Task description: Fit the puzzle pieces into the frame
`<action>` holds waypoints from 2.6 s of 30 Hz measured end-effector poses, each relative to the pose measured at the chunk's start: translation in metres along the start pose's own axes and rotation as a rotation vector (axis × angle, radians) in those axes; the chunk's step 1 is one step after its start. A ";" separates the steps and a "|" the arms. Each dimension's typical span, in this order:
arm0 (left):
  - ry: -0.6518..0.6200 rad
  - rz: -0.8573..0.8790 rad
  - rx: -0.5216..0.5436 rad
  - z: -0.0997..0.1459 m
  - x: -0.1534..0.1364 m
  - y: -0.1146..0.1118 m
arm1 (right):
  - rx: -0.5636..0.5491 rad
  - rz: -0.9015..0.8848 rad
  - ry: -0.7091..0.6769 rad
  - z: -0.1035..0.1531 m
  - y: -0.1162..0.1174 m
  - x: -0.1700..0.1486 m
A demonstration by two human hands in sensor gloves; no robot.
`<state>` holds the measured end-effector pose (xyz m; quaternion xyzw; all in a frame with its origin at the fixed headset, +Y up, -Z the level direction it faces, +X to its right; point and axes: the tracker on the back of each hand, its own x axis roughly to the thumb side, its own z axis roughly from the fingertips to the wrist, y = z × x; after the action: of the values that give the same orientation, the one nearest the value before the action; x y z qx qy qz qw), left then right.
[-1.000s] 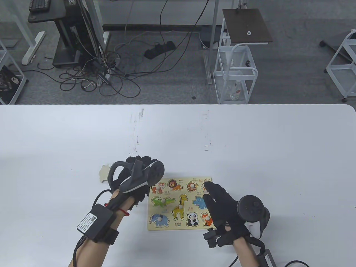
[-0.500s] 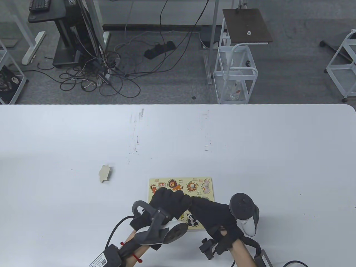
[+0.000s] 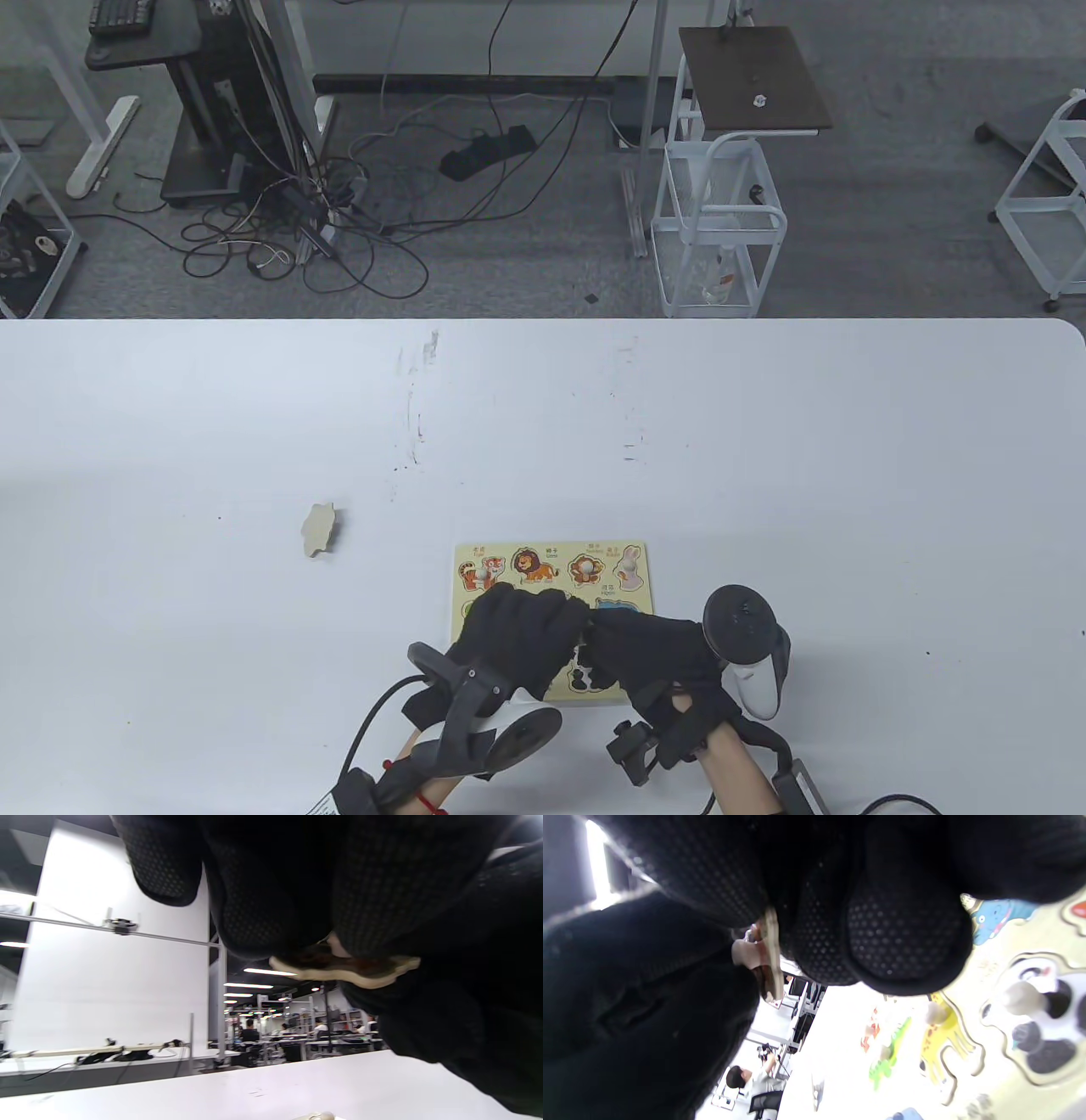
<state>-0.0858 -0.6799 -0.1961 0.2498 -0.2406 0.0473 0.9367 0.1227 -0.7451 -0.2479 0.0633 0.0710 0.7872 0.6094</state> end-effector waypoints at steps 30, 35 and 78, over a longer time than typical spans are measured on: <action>0.129 0.071 -0.045 0.012 -0.006 -0.013 | 0.108 -0.040 -0.014 -0.003 0.017 -0.008; 0.099 -0.006 -0.029 0.009 -0.003 -0.009 | 0.085 0.038 -0.065 -0.002 0.017 -0.001; 0.122 -0.323 -0.667 -0.092 -0.031 -0.112 | -0.192 0.285 -0.143 0.002 -0.027 0.006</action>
<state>-0.0504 -0.7309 -0.3307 -0.0378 -0.1442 -0.1674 0.9746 0.1475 -0.7328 -0.2506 0.0702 -0.0578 0.8622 0.4984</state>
